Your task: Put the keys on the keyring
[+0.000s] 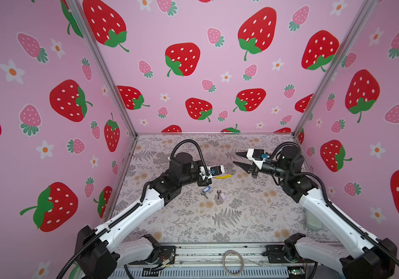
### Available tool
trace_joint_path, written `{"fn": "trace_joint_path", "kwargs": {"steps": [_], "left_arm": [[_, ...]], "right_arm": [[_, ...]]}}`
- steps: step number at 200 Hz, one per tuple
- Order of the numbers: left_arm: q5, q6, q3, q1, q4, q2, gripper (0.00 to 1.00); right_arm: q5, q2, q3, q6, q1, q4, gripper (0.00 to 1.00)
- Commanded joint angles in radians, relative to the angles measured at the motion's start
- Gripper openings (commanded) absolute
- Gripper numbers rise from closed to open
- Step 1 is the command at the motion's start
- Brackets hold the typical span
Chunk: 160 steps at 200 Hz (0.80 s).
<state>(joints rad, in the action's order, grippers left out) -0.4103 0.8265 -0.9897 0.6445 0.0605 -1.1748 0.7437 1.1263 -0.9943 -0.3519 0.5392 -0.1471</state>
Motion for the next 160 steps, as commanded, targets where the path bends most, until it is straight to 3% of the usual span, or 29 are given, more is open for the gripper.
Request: {"fn": "trace_joint_path", "kwargs": {"steps": [1, 28, 60, 160], "left_arm": [[-0.11, 0.069, -0.036, -0.005, 0.028, 0.024, 0.0], [-0.159, 0.064, -0.04, -0.006, 0.034, 0.022, 0.0], [-0.141, 0.032, -0.038, -0.006, 0.003, 0.006, 0.0], [-0.079, -0.061, -0.033, -0.007, -0.105, -0.031, 0.0]], "right_arm": [[0.02, 0.066, -0.054, -0.091, -0.008, 0.115, 0.37], [0.059, 0.107, -0.053, -0.089, -0.008, 0.128, 0.37], [0.108, 0.096, -0.008, -0.029, 0.006, 0.077, 0.35], [0.005, 0.046, 0.125, 0.065, 0.103, -0.018, 0.38]]}}
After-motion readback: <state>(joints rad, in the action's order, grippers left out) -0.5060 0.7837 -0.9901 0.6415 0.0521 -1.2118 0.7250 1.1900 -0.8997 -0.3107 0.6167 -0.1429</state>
